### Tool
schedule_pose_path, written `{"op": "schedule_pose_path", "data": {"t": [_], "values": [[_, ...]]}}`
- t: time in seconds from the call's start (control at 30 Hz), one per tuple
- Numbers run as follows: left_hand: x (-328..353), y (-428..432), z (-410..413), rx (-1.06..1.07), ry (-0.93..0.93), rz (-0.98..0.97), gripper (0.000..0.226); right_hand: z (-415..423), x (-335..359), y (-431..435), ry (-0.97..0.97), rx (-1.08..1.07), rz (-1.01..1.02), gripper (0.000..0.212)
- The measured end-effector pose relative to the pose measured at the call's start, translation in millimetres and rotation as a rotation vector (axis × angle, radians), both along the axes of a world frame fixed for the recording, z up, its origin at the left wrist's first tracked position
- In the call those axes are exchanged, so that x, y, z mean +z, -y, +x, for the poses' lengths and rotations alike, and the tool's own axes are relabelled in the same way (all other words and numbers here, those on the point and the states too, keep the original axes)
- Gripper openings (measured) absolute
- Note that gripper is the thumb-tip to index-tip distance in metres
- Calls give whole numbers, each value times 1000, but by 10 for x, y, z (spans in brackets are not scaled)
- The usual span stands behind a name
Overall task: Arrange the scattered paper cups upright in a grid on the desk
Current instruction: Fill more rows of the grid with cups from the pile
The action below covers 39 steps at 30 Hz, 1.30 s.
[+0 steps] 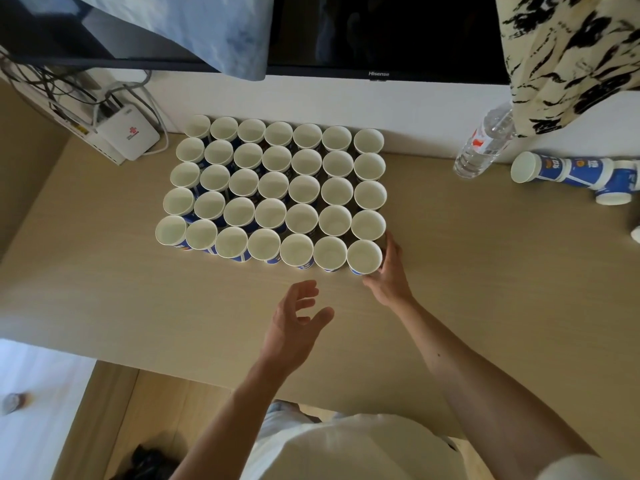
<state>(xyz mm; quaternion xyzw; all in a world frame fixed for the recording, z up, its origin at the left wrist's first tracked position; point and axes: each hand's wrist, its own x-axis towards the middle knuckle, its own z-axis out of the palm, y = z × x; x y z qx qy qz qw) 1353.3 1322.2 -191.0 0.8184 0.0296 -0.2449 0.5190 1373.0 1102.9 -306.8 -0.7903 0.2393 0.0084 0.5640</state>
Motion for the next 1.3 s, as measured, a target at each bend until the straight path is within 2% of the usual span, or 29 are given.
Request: {"op": "schedule_pose_path", "data": {"t": [0.17, 0.3, 0.53, 0.73, 0.93, 1.13, 1.3], "values": [[32, 42, -32, 10, 18, 18, 47, -217, -26, 39, -86, -67, 10, 105], [99, 145, -113, 43, 44, 3, 49, -482, 2, 41, -78, -131, -2, 99], [299, 355, -356, 186, 130, -87, 54, -861, 303, 144, 46, -150, 95, 88], [425, 513, -688, 141, 176, -116, 58, -1042, 712, 264, 178, -129, 151, 75], [538, 698, -997, 83, 203, -190, 65, -1470, 1115, 401, 213, -189, 158, 57], [553, 1196, -1389, 9, 154, -289, 43, -2174, 1196, 854, 190, -277, 83, 49], [529, 1618, -1663, -101, 155, -298, 35, -2538, 1136, 1379, 126, -388, -11, 45]]}}
